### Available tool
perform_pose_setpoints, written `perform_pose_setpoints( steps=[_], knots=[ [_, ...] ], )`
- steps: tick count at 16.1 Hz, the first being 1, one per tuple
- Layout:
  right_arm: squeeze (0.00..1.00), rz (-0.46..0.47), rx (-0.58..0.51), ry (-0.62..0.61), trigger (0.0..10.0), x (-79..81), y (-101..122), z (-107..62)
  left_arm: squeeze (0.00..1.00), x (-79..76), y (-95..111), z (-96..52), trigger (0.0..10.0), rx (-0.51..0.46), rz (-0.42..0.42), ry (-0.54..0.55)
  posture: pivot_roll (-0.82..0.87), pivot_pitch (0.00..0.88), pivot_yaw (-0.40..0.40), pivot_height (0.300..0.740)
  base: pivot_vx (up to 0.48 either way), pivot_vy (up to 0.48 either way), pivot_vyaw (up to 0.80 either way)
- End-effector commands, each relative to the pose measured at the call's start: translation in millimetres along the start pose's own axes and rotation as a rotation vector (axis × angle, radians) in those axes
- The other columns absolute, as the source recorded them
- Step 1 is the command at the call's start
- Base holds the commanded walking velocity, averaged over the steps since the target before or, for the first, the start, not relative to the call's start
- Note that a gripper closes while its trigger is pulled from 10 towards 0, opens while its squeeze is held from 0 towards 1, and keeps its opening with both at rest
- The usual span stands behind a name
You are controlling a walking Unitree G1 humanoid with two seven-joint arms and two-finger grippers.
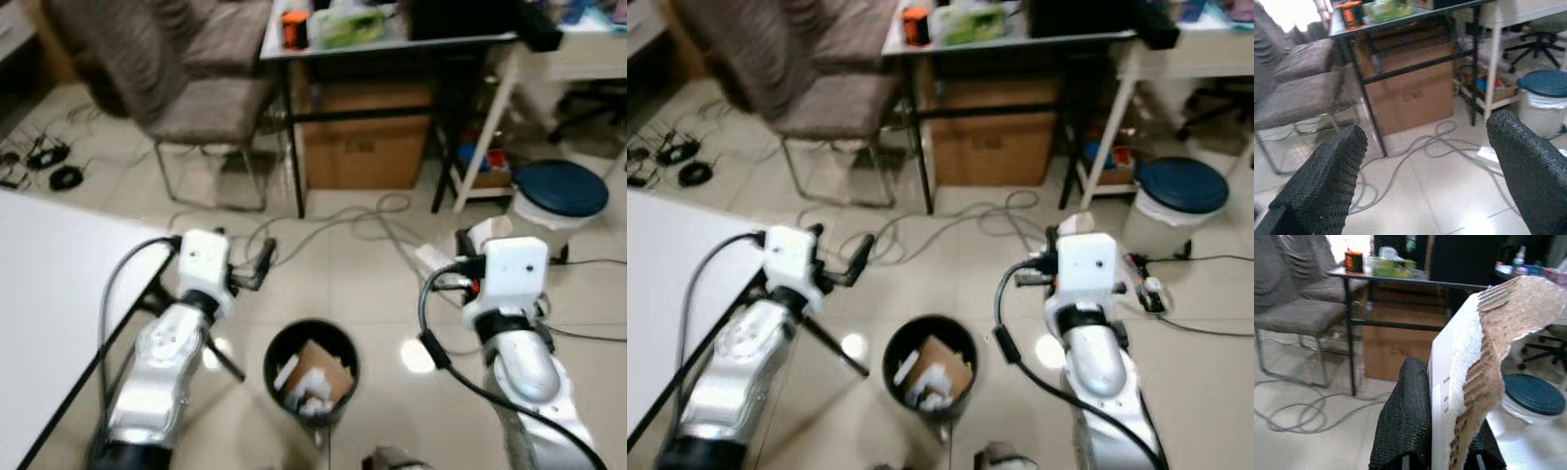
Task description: Picking trash to rubbish bin
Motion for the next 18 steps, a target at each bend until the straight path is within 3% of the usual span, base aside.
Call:
perform_pose_setpoints(
  steps=[1, 15, 18],
  knots=[
    [0.00, 0.007, -0.013, 0.015, 10.0, 6.4, 4, -0.3, 0.00, 11.8, 2, -5.4, 10.0, 0.000, 0.017, 0.032, -0.09, 0.127, 0.091, 0.740, 0.300, 0.000, 0.00],
    [0.00, 0.007, -0.045, 0.045, 10.0, 16.4, 11, 8.4, 0.00, 10.2, 0, -4.0, 10.0, 0.002, 0.028, 0.037, -0.08, 0.123, 0.096, 0.740, 0.000, 0.000, 0.00],
    [0.00, 0.009, -0.048, 0.047, 10.0, 18.0, 12, 9.5, 0.00, 11.3, 1, -4.1, 10.0, 0.001, 0.031, 0.039, -0.07, 0.122, 0.096, 0.740, 0.000, 0.000, 0.50]
  ],
)
Point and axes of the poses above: a point about 5 cm out from each wrist's last joint towards the gripper, its own z axis pointing out of the wrist towards the gripper, its own y axis along the axis of the wrist's last joint, x = y × z, the point moved 4 cm from there along z, pointing out of the wrist towards the gripper, and after that the axes turned 14 degrees about -z, right-handed, at the moved point
